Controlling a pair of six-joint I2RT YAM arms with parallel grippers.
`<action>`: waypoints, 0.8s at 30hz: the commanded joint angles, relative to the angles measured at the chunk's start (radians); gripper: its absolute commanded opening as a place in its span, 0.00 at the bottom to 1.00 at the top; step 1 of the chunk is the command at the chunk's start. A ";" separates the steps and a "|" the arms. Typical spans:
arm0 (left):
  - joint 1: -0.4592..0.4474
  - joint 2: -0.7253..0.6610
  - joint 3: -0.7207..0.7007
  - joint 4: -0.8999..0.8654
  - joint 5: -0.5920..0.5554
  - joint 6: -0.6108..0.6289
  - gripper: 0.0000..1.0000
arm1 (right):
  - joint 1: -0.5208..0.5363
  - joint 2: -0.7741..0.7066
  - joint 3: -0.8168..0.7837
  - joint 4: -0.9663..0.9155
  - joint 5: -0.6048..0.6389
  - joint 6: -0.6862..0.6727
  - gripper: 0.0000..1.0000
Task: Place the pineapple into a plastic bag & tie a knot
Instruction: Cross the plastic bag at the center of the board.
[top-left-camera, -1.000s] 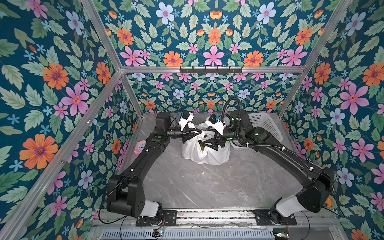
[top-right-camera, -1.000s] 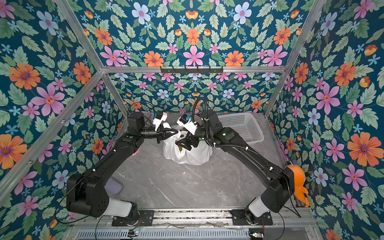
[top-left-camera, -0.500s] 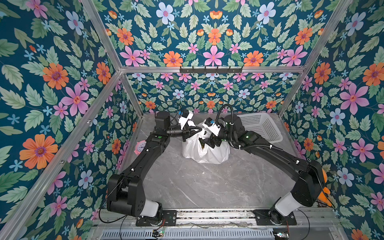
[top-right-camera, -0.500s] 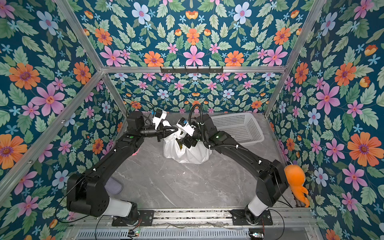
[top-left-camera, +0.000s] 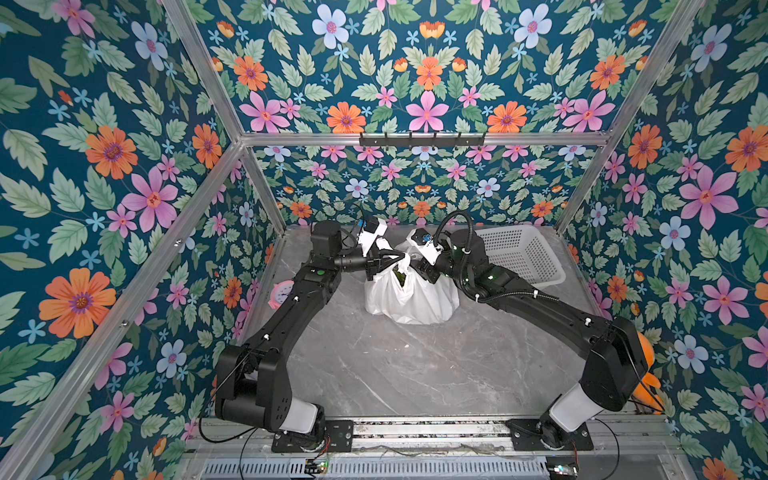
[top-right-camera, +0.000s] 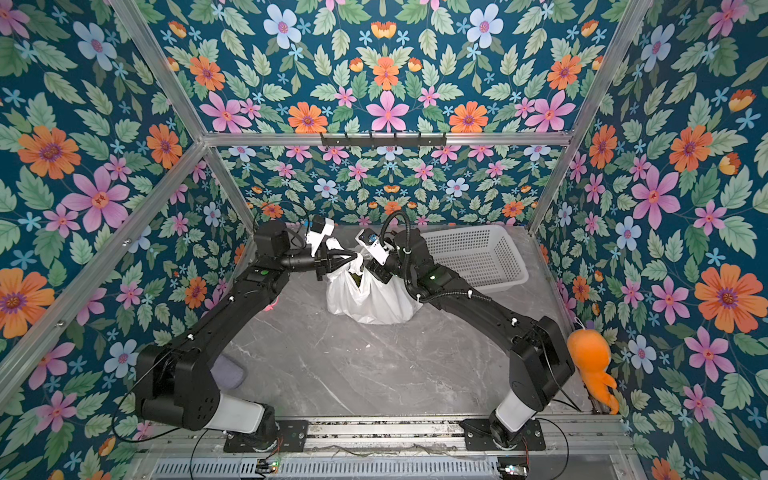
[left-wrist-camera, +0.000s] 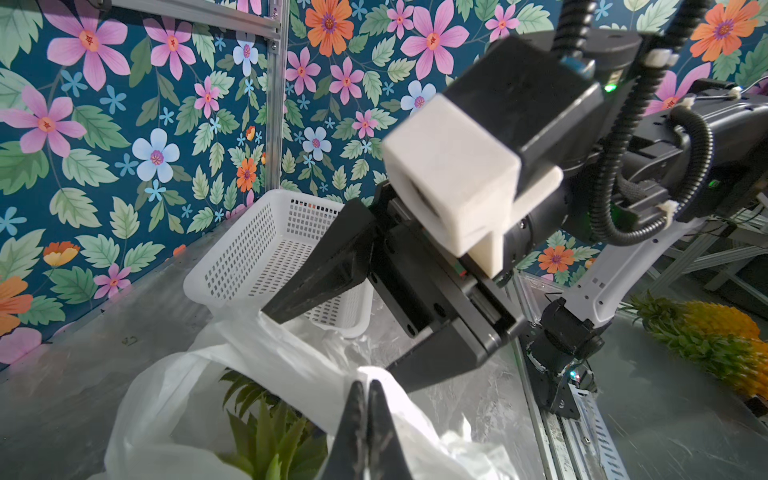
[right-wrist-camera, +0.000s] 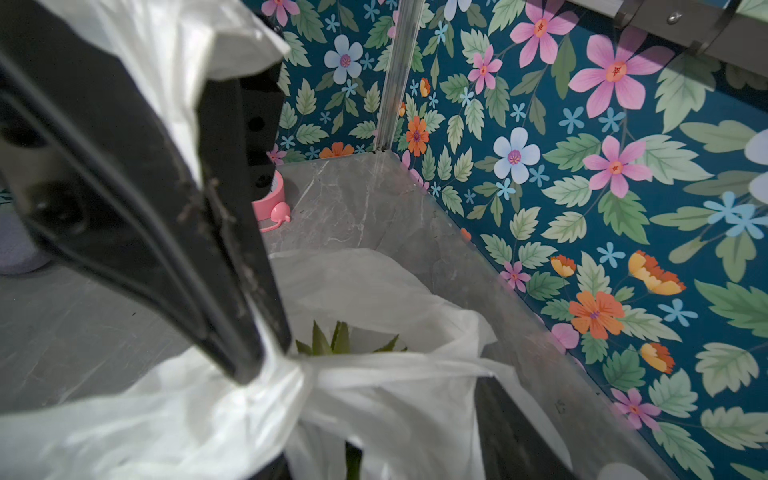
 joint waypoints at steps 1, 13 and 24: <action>0.003 0.001 0.007 0.003 -0.015 0.014 0.00 | -0.007 -0.037 -0.028 0.116 0.054 -0.002 0.57; 0.010 0.023 0.040 -0.029 -0.025 0.076 0.00 | -0.039 0.010 0.104 -0.178 -0.188 -0.028 0.78; 0.011 0.021 0.038 -0.053 -0.007 0.156 0.00 | -0.134 -0.021 0.238 -0.449 -0.557 -0.013 0.84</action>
